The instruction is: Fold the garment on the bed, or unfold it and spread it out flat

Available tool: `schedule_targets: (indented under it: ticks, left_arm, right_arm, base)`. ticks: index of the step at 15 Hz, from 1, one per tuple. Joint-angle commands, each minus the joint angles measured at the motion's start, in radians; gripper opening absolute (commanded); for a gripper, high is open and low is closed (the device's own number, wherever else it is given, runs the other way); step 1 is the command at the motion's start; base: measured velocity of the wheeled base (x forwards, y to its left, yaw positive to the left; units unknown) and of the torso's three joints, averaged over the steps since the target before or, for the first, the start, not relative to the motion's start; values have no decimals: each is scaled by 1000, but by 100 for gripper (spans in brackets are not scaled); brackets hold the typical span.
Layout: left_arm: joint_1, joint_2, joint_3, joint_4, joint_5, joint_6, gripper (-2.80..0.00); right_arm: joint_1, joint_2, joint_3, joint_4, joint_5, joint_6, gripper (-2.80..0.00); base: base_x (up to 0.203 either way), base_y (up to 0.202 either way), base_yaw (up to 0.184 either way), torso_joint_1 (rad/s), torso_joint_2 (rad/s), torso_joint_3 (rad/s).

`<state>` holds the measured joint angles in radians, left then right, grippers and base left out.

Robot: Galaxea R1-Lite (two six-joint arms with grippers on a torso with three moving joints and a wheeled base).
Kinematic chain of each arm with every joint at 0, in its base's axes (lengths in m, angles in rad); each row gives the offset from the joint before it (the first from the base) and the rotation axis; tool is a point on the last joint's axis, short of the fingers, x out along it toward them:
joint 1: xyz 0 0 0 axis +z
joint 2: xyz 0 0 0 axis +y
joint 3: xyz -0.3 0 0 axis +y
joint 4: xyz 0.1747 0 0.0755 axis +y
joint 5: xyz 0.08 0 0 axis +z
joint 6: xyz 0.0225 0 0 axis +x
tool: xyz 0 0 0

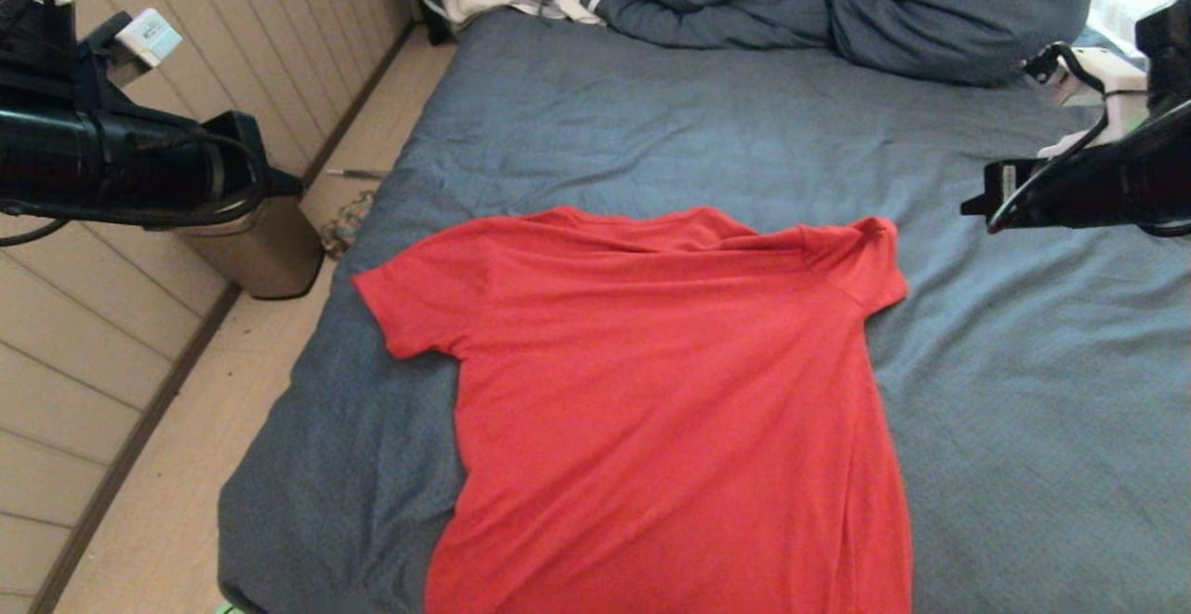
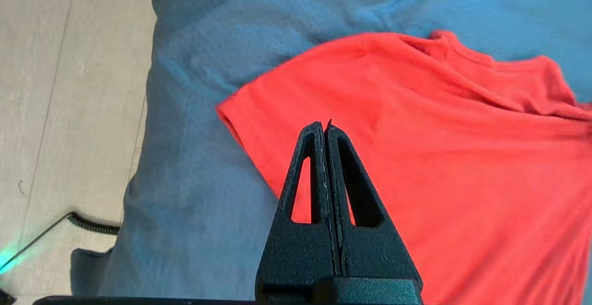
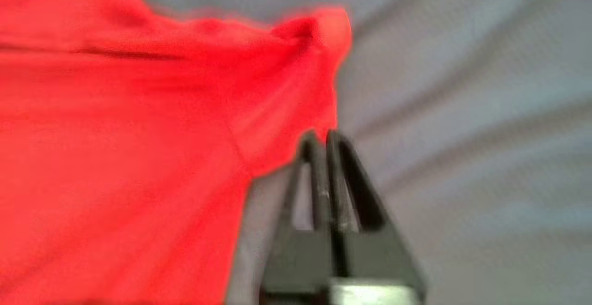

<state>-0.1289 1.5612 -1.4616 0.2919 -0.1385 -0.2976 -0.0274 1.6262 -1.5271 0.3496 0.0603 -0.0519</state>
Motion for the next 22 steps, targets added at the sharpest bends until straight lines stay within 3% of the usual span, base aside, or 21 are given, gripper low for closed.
schedule_targets:
  ticks: [1,5,10,15,19,22]
  left_arm:
    - [0,-134,89,10,-3,3,-280]
    - [0,-581,251,112,18,37,-280]
    - [0,-1006,410,299,128,110,-280]
    - [7,-1176,481,448,128,146,-280]
    - [12,-1278,741,499,122,132,-280]
    - [14,-1290,805,478,106,118,-280]
  right_arm:
    - [0,-130,103,4,13,-1,-280]
    - [0,-557,376,15,35,3,-280]
    - [1,-994,588,197,45,5,-280]
    - [0,-1191,747,287,44,6,-280]
    - [3,-1454,1029,279,43,1,-280]
    - [13,-1564,1166,196,34,0,-280]
  base:
    - [0,0,0,0,0,0]
    - [0,0,0,0,0,0]
    - [0,0,0,0,0,0]
    - [0,0,0,0,0,0]
    - [0,0,0,0,0,0]
    - [0,0,0,0,0,0]
